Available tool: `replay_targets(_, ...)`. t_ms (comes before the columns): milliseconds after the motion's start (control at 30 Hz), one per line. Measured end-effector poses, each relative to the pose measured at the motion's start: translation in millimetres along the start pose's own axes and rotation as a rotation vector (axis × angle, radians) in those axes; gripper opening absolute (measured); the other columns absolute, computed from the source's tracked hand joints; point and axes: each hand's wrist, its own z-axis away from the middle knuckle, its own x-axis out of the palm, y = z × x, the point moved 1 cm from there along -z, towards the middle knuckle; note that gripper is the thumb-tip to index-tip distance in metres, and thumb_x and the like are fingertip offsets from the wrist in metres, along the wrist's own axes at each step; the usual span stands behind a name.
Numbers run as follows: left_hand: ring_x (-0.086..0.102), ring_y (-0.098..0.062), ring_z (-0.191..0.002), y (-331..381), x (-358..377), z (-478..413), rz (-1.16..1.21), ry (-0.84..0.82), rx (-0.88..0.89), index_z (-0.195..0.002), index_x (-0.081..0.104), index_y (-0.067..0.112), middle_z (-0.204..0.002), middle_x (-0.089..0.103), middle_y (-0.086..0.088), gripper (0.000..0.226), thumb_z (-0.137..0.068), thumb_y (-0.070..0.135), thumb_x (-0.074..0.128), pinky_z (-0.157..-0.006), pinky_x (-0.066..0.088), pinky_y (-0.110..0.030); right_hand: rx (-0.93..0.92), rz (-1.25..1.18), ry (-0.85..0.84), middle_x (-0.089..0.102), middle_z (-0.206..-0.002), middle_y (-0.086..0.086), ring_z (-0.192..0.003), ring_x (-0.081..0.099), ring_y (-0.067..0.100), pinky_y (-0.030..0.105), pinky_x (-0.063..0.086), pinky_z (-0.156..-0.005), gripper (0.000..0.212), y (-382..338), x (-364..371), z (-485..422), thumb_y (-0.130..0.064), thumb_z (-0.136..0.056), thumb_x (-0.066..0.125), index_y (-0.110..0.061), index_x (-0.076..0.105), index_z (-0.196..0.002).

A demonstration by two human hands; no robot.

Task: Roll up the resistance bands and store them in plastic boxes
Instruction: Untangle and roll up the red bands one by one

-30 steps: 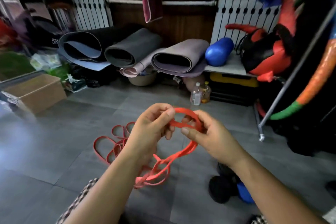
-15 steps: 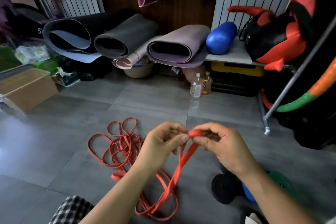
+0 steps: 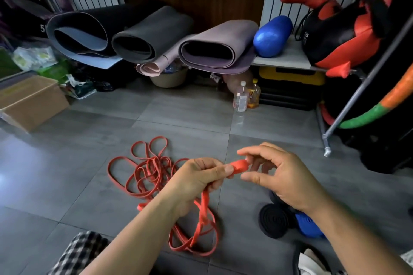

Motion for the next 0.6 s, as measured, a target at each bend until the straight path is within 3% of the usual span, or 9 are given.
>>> replay_targets(67,0.036,-0.006,-0.045,-3.3,-1.5,1.4,-0.139,0.032,-0.004,-0.064,0.061,0.012,-0.046,0.044,0.005,0.017,-0.079,0.014,0.068,-0.048,0.03,-0.013,-0.088,0.245,-0.023,0.056,-0.086,-0.013,-0.078,0.052,0.009,0.014,0.041,-0.059,0.03,-1.1,4.5,5.4,-0.036,-0.07,0.067,-0.032,0.069,-0.1)
replay_targets(167,0.038,-0.006,-0.05,-6.3,0.3,3.6,-0.242,0.075,0.014,-0.062,0.061,0.015,-0.052,0.045,0.003,0.019,-0.078,0.013,0.071,-0.051,0.031,-0.014,-0.219,0.561,-0.004,0.053,-0.074,-0.011,-0.069,0.037,0.002,0.008,0.026,-0.05,0.017,-4.0,12.9,6.8,-0.034,-0.067,0.065,-0.025,0.07,-0.08)
replay_targets(267,0.038,-0.004,-0.05,-3.9,-0.5,6.8,-0.271,0.065,0.039,-0.064,0.064,0.016,-0.056,0.045,0.0,0.016,-0.078,0.016,0.072,-0.052,0.031,-0.014,-0.233,0.648,-0.017,0.051,-0.068,-0.009,-0.058,0.044,0.005,0.018,0.034,-0.043,0.015,-5.9,21.9,7.6,-0.032,-0.062,0.073,-0.021,0.065,-0.068)
replay_targets(367,0.041,-0.007,-0.054,1.8,-2.0,11.1,-0.295,0.009,0.07,-0.071,0.068,0.014,-0.059,0.05,-0.003,0.014,-0.082,0.022,0.067,-0.058,0.033,-0.018,-0.17,0.563,-0.044,0.051,-0.07,-0.007,-0.055,0.042,0.006,0.024,0.038,-0.046,0.018,-4.2,24.1,9.3,-0.021,-0.064,0.082,-0.019,0.067,-0.073)
replay_targets(467,0.04,0.001,-0.044,8.1,-2.1,14.5,-0.298,-0.047,0.102,-0.061,0.058,0.016,-0.049,0.047,0.009,0.03,-0.091,0.021,0.055,-0.05,0.032,-0.008,-0.01,0.296,-0.063,0.054,-0.074,-0.008,-0.062,0.049,0.007,0.02,0.04,-0.059,0.013,-6.7,16.0,5.3,-0.02,-0.071,0.078,-0.022,0.074,-0.083)
replay_targets(600,0.055,-0.008,-0.06,4.5,-4.1,12.3,-0.024,-0.074,0.052,-0.075,0.064,0.011,-0.064,0.062,0.001,0.021,-0.078,0.032,0.058,-0.064,0.044,-0.017,0.064,-0.138,-0.038,0.062,-0.075,0.003,-0.069,0.059,0.015,0.026,0.047,-0.065,0.018,-14.1,9.2,2.8,-0.028,-0.061,0.079,-0.026,0.075,-0.079)
